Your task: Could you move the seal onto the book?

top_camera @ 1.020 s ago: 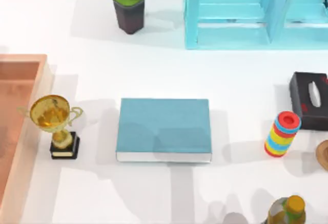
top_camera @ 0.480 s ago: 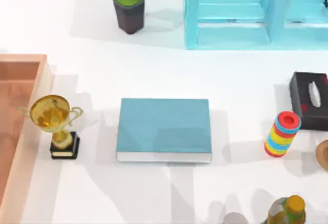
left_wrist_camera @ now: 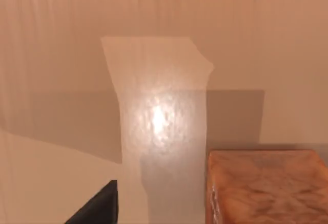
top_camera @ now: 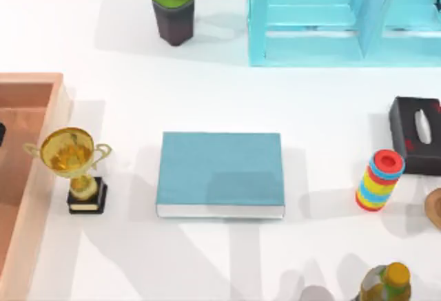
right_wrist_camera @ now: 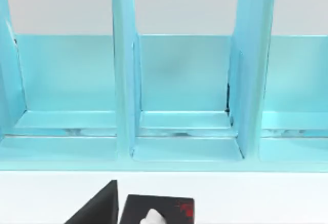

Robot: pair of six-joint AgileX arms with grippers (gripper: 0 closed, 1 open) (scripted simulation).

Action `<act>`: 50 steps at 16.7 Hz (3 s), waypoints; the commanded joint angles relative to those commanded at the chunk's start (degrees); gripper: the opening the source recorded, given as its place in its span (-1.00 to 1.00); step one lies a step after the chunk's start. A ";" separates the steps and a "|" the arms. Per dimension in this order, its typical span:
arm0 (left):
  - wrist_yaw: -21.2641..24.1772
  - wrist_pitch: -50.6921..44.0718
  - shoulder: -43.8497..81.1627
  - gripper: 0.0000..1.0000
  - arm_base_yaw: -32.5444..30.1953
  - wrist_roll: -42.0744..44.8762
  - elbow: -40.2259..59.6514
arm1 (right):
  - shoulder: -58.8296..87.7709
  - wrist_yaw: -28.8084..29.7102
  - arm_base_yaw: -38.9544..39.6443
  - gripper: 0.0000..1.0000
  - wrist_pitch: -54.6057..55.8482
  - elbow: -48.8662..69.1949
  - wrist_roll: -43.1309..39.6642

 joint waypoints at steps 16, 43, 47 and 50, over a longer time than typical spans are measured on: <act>0.04 1.23 -0.54 -0.36 0.44 0.48 -1.48 | 0.00 0.00 0.00 1.00 0.00 0.00 0.00; -3.35 -24.21 -11.67 -1.00 -24.00 -21.02 23.16 | 0.00 0.00 0.00 1.00 0.00 0.00 0.00; -0.29 -30.51 -9.33 -1.00 -24.83 -24.50 22.09 | 0.00 0.00 0.00 1.00 0.00 0.00 0.00; -0.12 -30.78 -9.15 -1.00 -24.74 -24.64 21.91 | 0.00 0.00 0.00 1.00 0.00 0.00 0.00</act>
